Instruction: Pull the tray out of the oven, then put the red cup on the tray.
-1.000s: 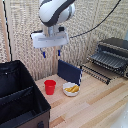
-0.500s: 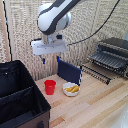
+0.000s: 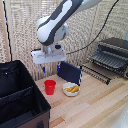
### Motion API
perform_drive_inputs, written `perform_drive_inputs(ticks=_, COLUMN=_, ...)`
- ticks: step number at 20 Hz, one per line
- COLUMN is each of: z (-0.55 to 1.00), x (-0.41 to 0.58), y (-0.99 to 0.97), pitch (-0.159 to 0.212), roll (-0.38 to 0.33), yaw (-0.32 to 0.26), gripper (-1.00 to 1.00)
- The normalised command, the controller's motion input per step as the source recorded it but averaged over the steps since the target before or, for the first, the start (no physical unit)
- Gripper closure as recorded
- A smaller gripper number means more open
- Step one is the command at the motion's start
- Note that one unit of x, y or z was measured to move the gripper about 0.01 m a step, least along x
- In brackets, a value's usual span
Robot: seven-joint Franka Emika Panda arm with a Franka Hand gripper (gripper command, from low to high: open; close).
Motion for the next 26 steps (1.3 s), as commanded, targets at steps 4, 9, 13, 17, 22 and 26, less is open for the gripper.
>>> perform_drive_inputs(ticks=4, z=-0.3, x=-0.095, y=-0.03, pitch=0.072, roll=-0.021, yaw=0.032, gripper=-1.0)
perform_drive_inputs(ticks=9, z=-0.26, x=-0.161, y=-0.09, pitch=0.077, roll=-0.043, yaw=0.051, gripper=-1.0)
perform_drive_inputs(ticks=13, z=-0.3, x=-0.109, y=-0.18, pitch=0.071, roll=-0.039, yaw=0.075, gripper=-1.0)
perform_drive_inputs(ticks=17, z=-0.33, x=-0.044, y=-0.21, pitch=0.047, roll=-0.02, yaw=0.099, gripper=-1.0)
perform_drive_inputs(ticks=22, z=-0.37, x=-0.002, y=-0.21, pitch=0.021, roll=0.043, yaw=0.136, gripper=-1.0)
perform_drive_inputs(ticks=26, z=-0.16, x=0.009, y=-0.03, pitch=0.0, roll=0.078, yaw=0.11, gripper=1.0)
